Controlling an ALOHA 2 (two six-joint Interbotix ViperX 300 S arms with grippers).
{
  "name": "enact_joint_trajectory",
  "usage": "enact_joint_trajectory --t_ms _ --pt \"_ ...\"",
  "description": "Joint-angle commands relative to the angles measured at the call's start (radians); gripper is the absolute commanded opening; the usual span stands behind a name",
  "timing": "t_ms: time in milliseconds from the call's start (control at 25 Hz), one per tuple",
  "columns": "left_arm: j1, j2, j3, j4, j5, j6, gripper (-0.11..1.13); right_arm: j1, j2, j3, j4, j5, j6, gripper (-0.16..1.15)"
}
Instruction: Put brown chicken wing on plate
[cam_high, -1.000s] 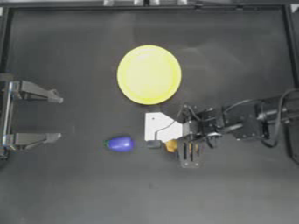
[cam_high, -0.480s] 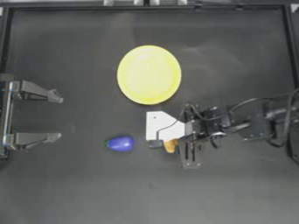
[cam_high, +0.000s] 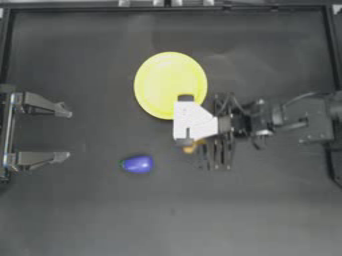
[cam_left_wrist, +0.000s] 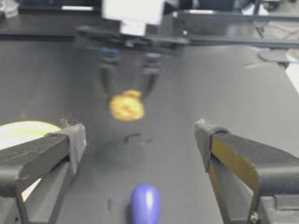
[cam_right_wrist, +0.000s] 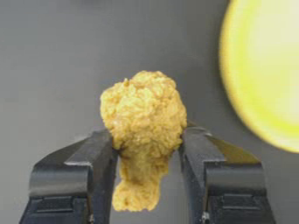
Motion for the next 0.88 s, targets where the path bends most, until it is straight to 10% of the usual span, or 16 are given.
enact_joint_trajectory --t_ms 40,880 --pt "0.002 0.023 -0.021 -0.002 -0.005 -0.002 1.03 -0.044 -0.037 -0.04 -0.054 -0.043 0.002 0.06" --pt "0.002 0.058 -0.025 -0.002 -0.006 -0.002 1.03 -0.258 0.215 -0.235 -0.083 -0.132 -0.089 0.05"
